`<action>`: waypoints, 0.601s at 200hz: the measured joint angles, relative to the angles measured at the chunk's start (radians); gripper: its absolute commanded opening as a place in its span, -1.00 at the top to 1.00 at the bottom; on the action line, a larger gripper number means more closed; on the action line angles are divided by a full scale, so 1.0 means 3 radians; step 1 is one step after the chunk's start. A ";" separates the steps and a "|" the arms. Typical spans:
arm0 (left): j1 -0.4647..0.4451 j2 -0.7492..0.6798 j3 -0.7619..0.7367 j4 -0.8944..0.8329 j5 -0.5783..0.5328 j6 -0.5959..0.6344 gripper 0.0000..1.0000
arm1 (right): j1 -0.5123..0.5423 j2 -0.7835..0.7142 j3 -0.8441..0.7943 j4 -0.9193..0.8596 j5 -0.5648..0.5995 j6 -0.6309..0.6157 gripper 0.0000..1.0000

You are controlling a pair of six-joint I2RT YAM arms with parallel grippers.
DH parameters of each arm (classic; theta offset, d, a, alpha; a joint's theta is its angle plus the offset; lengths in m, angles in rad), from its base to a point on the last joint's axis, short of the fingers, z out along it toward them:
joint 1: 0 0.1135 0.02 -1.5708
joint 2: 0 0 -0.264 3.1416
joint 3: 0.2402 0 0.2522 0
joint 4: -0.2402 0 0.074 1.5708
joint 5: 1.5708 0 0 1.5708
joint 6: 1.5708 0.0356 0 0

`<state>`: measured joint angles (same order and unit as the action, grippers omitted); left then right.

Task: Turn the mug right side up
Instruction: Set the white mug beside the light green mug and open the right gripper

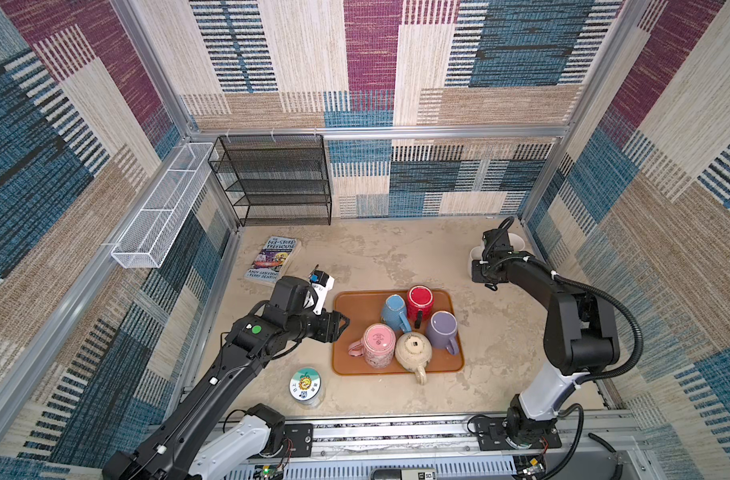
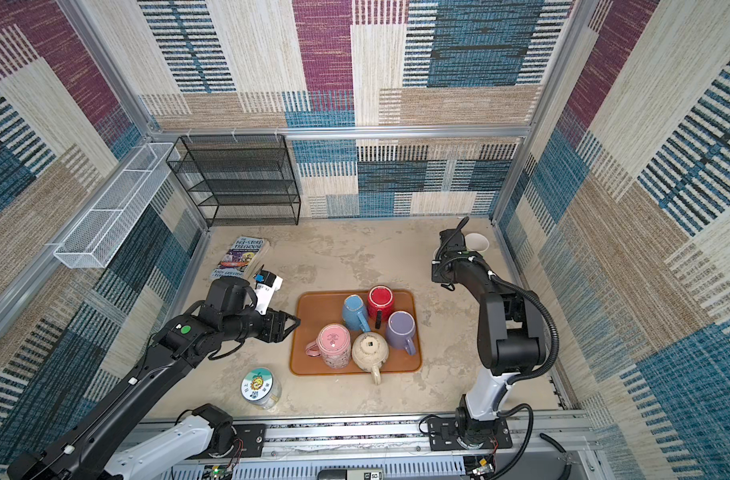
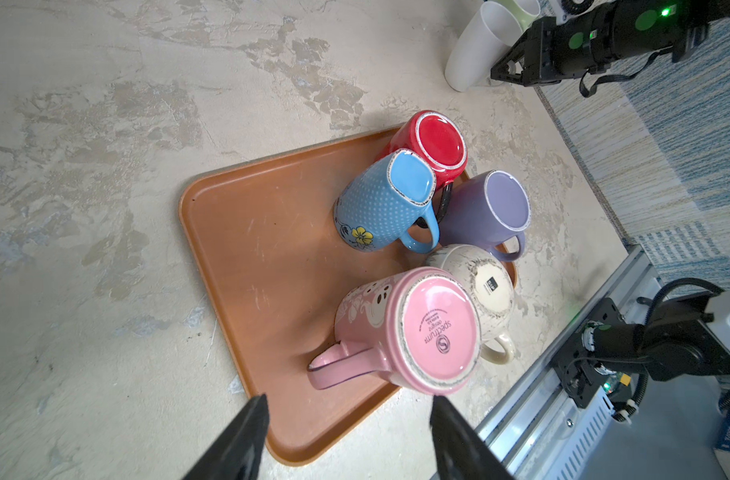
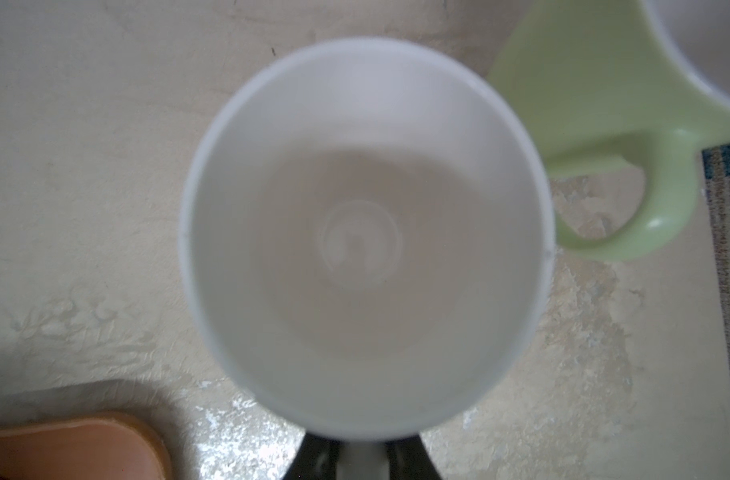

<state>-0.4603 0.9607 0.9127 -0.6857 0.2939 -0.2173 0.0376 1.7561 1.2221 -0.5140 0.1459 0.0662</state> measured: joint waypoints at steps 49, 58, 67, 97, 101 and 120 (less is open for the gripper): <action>0.0000 0.0004 0.0000 0.0000 0.0000 0.0000 -0.34 | -0.0037 0.0159 0.0137 0.0080 0.0053 -0.0003 0.67; 0.0000 0.0004 0.0000 0.0000 0.0000 0.0000 -0.34 | -0.0042 0.0191 0.0169 0.0088 0.0072 -0.0003 0.66; 0.0000 0.0004 0.0000 0.0000 0.0000 0.0000 -0.34 | -0.0050 0.0225 0.0207 0.0090 0.0081 -0.0003 0.65; 0.0000 0.0015 0.0000 0.0000 -0.0001 0.0000 -0.34 | -0.0071 0.0345 0.0348 0.0085 0.0145 -0.0010 0.59; 0.0000 0.0020 0.0000 0.0000 -0.0001 0.0000 -0.34 | -0.0074 0.0361 0.0366 0.0083 0.0155 -0.0010 0.57; 0.0000 0.0034 0.0000 0.0000 -0.0001 0.0000 -0.34 | -0.0088 0.0431 0.0418 0.0065 0.0163 -0.0010 0.41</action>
<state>-0.4603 0.9710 0.9127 -0.6857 0.2935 -0.2173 0.0113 1.8854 1.3476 -0.4946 0.1947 0.0631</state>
